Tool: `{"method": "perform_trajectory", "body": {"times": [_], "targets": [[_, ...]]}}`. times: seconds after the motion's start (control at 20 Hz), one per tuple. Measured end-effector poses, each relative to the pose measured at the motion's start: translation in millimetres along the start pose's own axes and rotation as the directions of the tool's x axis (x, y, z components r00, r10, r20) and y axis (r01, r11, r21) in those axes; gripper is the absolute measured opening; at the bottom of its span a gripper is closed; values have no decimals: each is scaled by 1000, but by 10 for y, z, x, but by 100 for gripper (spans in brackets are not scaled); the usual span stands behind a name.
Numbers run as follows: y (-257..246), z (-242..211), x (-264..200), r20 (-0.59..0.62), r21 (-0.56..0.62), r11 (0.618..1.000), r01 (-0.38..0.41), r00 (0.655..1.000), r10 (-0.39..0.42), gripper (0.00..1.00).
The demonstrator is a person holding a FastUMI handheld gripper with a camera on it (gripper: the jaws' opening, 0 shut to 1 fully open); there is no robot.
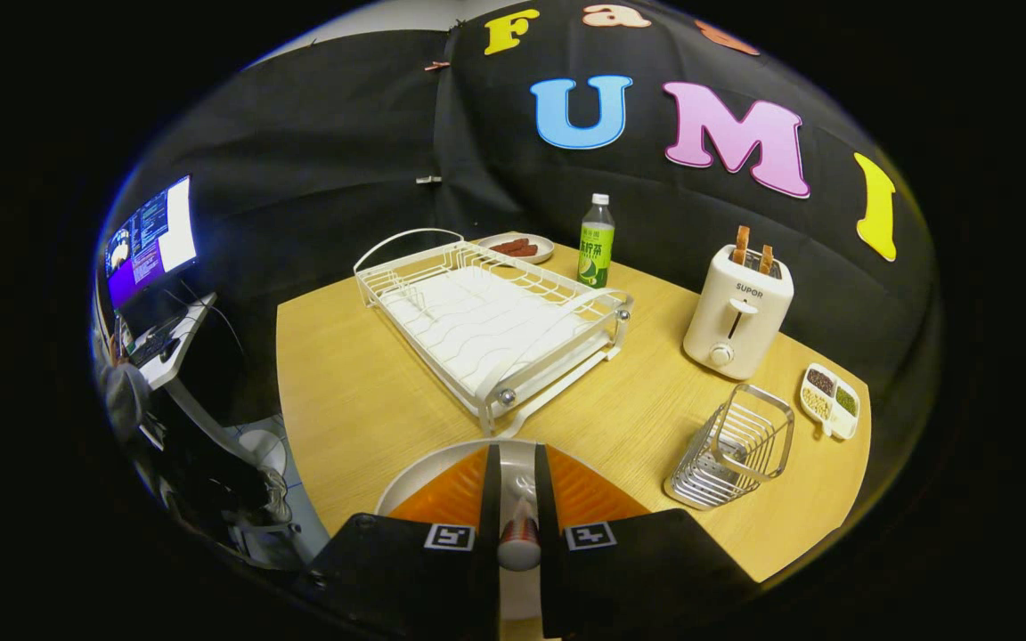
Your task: Take the plate from the dish rack, then take the spoon from the basket and place it into the plate.
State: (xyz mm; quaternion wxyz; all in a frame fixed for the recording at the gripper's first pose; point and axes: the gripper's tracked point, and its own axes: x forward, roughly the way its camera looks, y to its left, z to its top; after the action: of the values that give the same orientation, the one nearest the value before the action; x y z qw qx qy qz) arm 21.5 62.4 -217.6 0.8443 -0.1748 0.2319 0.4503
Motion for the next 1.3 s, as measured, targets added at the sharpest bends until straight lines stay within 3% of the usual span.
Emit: {"method": "perform_trajectory", "body": {"times": [0.45, 0.6, 0.75, 1.0, 1.3], "targets": [[-103, 80, -19, -31, 100, 995, 27, 999, -24, 24], [-205, 287, -121, -4, 152, 986, 66, 998, -66, 62], [-388, 776, -330, 103, 226, 963, 149, 979, -176, 100], [-680, 1560, -838, 220, 322, 893, 314, 893, -393, 99], [-766, 2157, -1526, 293, 435, 772, 463, 738, -607, 99]]}}
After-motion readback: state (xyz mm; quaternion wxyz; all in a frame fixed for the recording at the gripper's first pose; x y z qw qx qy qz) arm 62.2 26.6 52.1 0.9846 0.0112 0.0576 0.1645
